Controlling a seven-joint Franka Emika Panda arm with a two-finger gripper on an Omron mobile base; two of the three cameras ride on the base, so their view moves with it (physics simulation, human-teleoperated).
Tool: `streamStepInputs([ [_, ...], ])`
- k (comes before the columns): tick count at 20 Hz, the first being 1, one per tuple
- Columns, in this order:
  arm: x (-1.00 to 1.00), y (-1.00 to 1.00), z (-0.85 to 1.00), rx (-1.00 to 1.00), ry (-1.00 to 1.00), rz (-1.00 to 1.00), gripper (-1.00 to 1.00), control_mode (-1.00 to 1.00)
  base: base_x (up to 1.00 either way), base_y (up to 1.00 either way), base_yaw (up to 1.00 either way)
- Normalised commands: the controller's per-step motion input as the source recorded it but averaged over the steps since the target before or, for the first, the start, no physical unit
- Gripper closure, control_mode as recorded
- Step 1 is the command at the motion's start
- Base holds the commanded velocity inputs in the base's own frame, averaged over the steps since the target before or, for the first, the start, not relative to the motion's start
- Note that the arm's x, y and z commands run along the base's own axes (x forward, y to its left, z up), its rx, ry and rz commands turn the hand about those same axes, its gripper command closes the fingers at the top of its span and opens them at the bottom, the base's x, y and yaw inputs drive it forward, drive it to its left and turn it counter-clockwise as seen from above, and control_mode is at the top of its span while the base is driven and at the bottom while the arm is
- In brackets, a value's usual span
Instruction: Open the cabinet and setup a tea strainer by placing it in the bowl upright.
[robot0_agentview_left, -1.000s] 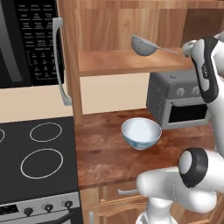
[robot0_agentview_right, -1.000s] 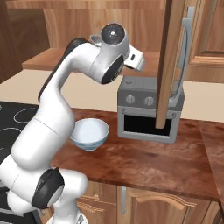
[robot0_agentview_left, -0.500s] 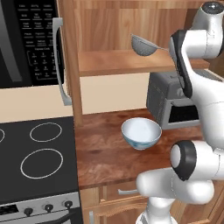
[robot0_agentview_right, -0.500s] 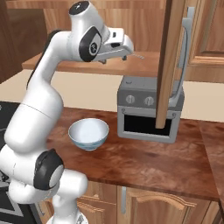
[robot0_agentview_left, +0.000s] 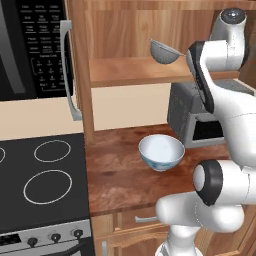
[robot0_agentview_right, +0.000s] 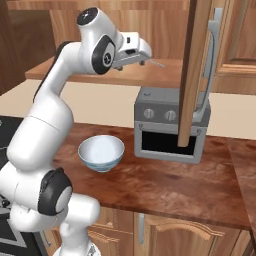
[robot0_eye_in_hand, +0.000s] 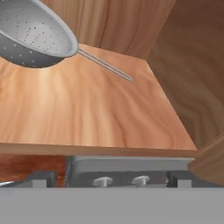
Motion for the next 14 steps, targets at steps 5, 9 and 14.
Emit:
streamStepInputs([
  [5, 0.68, -0.03, -0.01, 0.02, -0.02, 0.0, -1.0, -1.0, 0.0, 0.0, 0.0],
  [9, 0.31, -0.3, -0.03, 0.02, -0.02, 0.01, -1.0, -1.0, 0.0, 0.0, 0.0],
  [14, 0.12, -0.23, 0.0, 0.0, -0.07, 0.15, -1.0, -1.0, 0.0, 0.0, 0.0],
])
